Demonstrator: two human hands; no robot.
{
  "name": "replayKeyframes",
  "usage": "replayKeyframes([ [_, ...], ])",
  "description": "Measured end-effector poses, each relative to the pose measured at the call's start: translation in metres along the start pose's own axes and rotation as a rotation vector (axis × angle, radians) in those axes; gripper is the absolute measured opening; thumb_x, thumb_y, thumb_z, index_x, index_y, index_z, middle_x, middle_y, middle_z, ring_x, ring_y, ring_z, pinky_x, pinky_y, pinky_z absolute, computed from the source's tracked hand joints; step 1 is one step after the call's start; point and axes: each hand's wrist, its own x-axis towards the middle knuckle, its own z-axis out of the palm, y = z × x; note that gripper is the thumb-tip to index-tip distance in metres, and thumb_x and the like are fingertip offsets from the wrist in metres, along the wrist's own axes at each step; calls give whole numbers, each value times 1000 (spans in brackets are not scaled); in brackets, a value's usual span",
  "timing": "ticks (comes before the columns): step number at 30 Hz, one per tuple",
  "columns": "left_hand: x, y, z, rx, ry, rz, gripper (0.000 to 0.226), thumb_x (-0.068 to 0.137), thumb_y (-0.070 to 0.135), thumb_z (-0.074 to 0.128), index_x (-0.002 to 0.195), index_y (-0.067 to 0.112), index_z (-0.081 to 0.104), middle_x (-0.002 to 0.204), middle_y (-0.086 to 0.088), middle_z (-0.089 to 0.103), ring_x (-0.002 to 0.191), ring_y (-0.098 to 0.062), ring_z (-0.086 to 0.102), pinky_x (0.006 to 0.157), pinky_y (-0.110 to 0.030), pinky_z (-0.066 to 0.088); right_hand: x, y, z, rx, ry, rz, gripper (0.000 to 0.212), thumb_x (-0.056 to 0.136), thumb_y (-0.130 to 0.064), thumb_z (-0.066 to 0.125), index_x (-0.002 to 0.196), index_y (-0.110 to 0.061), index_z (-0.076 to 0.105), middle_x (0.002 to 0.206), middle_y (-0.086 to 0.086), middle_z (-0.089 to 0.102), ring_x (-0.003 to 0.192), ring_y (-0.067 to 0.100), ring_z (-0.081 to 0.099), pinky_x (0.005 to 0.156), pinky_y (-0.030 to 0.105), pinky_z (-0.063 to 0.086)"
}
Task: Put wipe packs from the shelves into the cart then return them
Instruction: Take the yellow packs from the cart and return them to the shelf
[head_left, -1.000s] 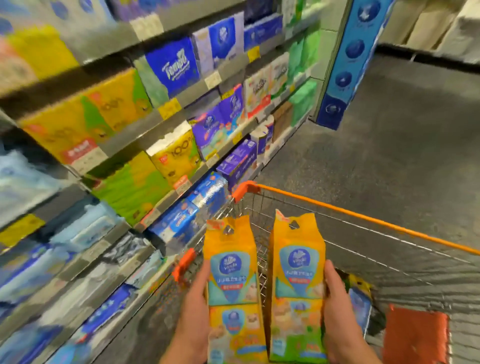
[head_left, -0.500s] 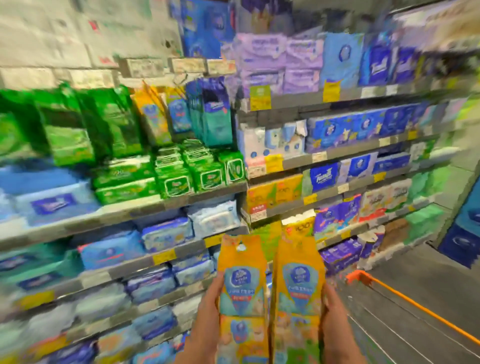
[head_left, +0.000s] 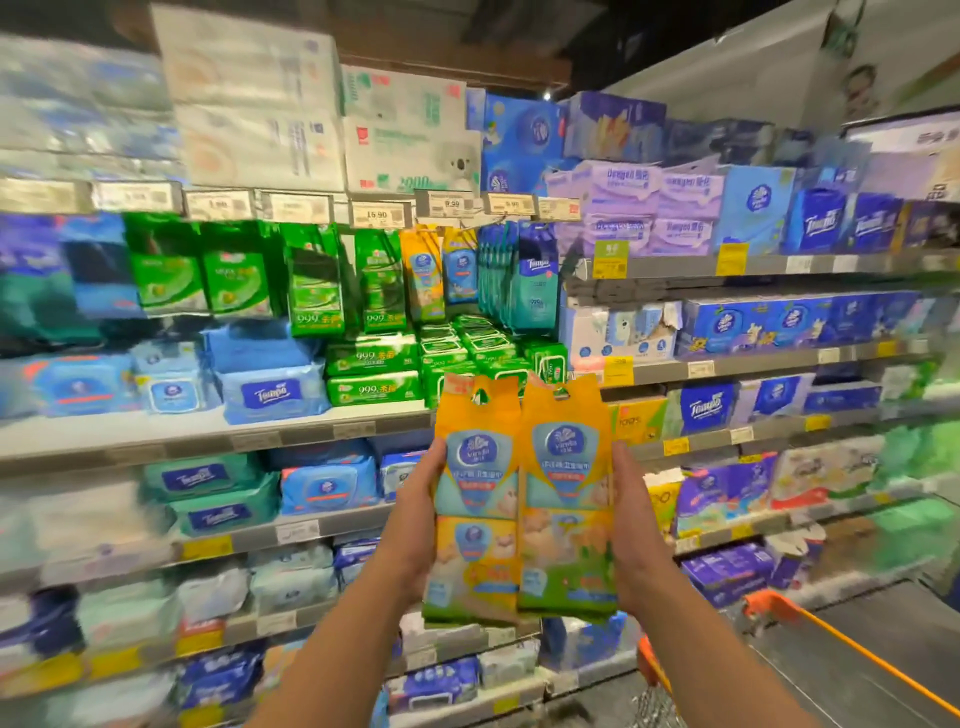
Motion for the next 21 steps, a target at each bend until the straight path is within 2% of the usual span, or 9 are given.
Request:
replayKeyframes([
  [5, -1, 33, -10, 31, 20, 105, 57, 98, 53, 44, 119, 9, 72, 112, -24, 72, 101, -41, 69, 98, -59, 51, 10, -13, 32, -87, -27, -38, 61, 90, -69, 44, 120, -24, 70, 111, 14, 74, 100, 37, 71, 94, 62, 51],
  [7, 1, 44, -13, 28, 1, 123, 55, 98, 53, 44, 110, 11, 77, 106, -21, 75, 91, -37, 73, 90, -53, 56, 13, -19, 44, -133, -68, -74, 59, 84, -68, 56, 124, -26, 67, 113, 13, 74, 103, 38, 71, 92, 64, 52],
  [9, 6, 53, -16, 8, -14, 132, 55, 98, 53, 43, 99, 13, 81, 102, -21, 75, 86, -35, 74, 87, -51, 56, 19, -21, 50, -201, -73, -101, 78, 68, -69, 74, 130, -25, 61, 118, 9, 73, 105, 35, 70, 90, 60, 54],
  [11, 12, 61, -17, -23, -25, 127, 55, 96, 54, 46, 106, 11, 79, 110, -23, 73, 98, -41, 70, 98, -59, 50, 23, -23, 56, -267, -89, -149, 79, 63, -63, 82, 127, -21, 64, 116, 8, 73, 104, 31, 71, 85, 51, 58],
  [13, 23, 66, -20, -27, -29, 140, 56, 94, 56, 48, 112, 10, 76, 114, -25, 71, 106, -44, 66, 103, -63, 45, 31, -24, 55, -251, -137, -164, 58, 73, -44, 82, 122, -14, 68, 113, 14, 74, 101, 36, 71, 84, 55, 58],
  [14, 27, 69, -20, -24, -31, 143, 56, 95, 56, 48, 109, 11, 77, 112, -24, 72, 103, -43, 68, 102, -62, 46, 34, -26, 55, -243, -138, -157, 54, 75, -39, 82, 121, -13, 68, 112, 16, 74, 100, 38, 71, 85, 59, 56],
  [16, 37, 74, -20, -14, -38, 147, 56, 96, 55, 45, 106, 12, 79, 110, -24, 73, 96, -40, 69, 100, -59, 49, 45, -28, 55, -231, -134, -157, 63, 69, -42, 86, 122, -14, 68, 113, 17, 73, 101, 40, 71, 86, 62, 55],
  [18, 47, 79, -21, 10, -23, 184, 55, 97, 54, 45, 111, 12, 76, 115, -24, 71, 103, -43, 66, 103, -60, 46, 59, -30, 55, -211, -115, -151, 74, 60, -46, 90, 123, -15, 67, 115, 17, 72, 102, 39, 70, 83, 60, 57],
  [21, 73, 81, -27, 40, 17, 227, 56, 97, 54, 44, 117, 12, 73, 116, -23, 71, 114, -46, 62, 106, -62, 43, 81, -36, 53, -170, -142, -157, 77, 58, -39, 91, 125, -12, 65, 116, 19, 71, 100, 40, 70, 77, 55, 59],
])
